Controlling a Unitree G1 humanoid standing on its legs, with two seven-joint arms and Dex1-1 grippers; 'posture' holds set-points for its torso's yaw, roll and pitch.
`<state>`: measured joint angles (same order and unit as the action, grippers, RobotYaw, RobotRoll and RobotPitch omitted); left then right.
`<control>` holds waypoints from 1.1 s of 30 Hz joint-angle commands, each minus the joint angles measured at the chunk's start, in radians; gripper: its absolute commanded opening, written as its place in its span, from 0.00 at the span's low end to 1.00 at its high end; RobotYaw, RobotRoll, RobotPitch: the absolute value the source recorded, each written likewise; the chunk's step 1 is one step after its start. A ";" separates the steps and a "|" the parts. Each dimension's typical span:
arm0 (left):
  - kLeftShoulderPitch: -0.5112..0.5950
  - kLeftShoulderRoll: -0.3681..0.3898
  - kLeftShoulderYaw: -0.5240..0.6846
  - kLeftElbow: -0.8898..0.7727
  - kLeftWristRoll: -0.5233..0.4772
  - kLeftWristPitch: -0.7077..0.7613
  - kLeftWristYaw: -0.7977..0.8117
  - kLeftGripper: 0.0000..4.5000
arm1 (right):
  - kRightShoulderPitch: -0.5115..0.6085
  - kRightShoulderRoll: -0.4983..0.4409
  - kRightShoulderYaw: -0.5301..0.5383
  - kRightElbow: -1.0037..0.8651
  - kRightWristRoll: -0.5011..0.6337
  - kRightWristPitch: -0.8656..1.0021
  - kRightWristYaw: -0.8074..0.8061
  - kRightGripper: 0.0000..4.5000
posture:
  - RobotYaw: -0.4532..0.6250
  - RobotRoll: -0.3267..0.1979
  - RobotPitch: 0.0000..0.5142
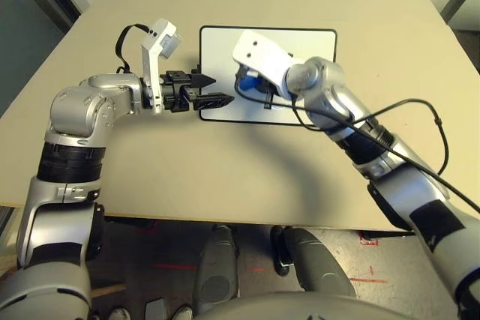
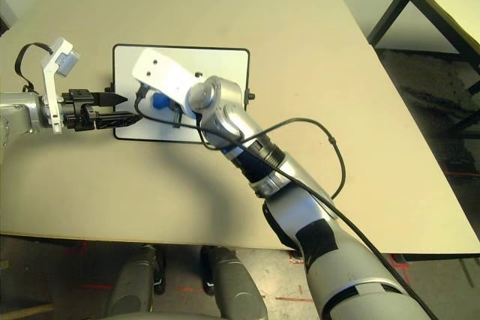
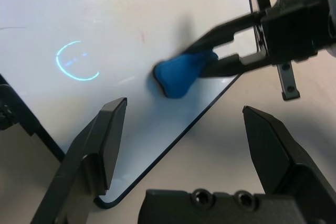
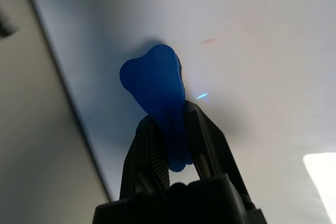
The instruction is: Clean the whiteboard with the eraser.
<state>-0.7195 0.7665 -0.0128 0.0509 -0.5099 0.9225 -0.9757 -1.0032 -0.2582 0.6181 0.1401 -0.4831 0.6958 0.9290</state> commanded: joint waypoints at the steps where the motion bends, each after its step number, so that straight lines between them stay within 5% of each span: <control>1: 0.003 0.002 -0.005 0.003 0.005 -0.001 -0.007 1.00 | -0.026 0.009 -0.005 0.037 -0.003 0.003 -0.017 0.14 | 0.41 0.62 0.33; 10: 0.001 -0.003 -0.008 0.007 0.006 -0.004 -0.006 1.00 | -0.183 0.054 -0.108 0.237 0.038 -0.053 -0.128 0.14 | 0.40 0.62 0.33; 23: 0.004 -0.003 -0.005 0.000 0.003 0.003 -0.003 1.00 | -0.007 0.006 0.011 -0.012 0.015 0.029 -0.011 0.14 | 0.41 0.62 0.34; 33: 0.001 -0.002 -0.008 0.000 0.004 0.001 -0.005 1.00 | -0.131 0.037 -0.071 0.157 0.038 -0.016 -0.099 0.14 | 0.41 0.62 0.32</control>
<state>-0.7204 0.7632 -0.0154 0.0519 -0.5097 0.9225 -0.9752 -1.0994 -0.2278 0.5928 0.2512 -0.4499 0.6926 0.8644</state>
